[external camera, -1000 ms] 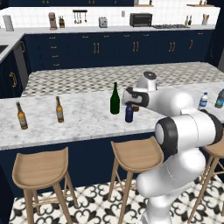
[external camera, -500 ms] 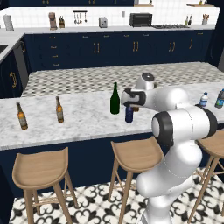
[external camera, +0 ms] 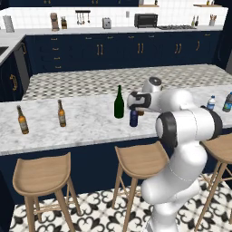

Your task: Move the plastic bottles in the middle to the plastics group, and the glass bottles in the middle to the glass group.

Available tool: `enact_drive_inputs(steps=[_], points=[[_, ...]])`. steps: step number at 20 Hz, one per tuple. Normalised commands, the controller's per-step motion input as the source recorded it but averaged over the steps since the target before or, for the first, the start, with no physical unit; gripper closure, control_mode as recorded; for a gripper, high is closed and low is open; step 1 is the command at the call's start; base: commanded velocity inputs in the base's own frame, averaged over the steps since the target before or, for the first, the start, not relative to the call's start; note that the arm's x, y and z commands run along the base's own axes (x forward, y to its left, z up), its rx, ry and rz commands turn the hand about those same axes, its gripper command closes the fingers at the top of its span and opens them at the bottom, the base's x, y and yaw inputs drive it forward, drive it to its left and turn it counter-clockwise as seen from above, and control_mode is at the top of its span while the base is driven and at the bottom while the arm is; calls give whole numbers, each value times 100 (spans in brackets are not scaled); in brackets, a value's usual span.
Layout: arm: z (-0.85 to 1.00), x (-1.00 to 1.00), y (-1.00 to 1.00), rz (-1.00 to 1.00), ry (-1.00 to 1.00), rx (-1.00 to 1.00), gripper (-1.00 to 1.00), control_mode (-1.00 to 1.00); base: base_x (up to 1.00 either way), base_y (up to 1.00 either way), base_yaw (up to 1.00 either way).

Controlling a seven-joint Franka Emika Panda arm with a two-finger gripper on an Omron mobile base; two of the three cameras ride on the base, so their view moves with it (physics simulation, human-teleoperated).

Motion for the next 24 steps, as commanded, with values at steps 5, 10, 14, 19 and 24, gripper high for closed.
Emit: enact_drive_inputs(steps=[5, 10, 14, 19, 24], points=[[-13, 15, 0, 0, 0, 0, -100, -100, 0, 0, 0], [-14, 14, 0, 0, 0, 0, -100, -100, 0, 0, 0], [-9, 1, 0, 0, 0, 0, -100, -100, 0, 0, 0], [-10, 0, 1, 0, 0, 0, -100, -100, 0, 0, 0], [-16, 1, 1, 0, 0, 0, -100, -100, 0, 0, 0]])
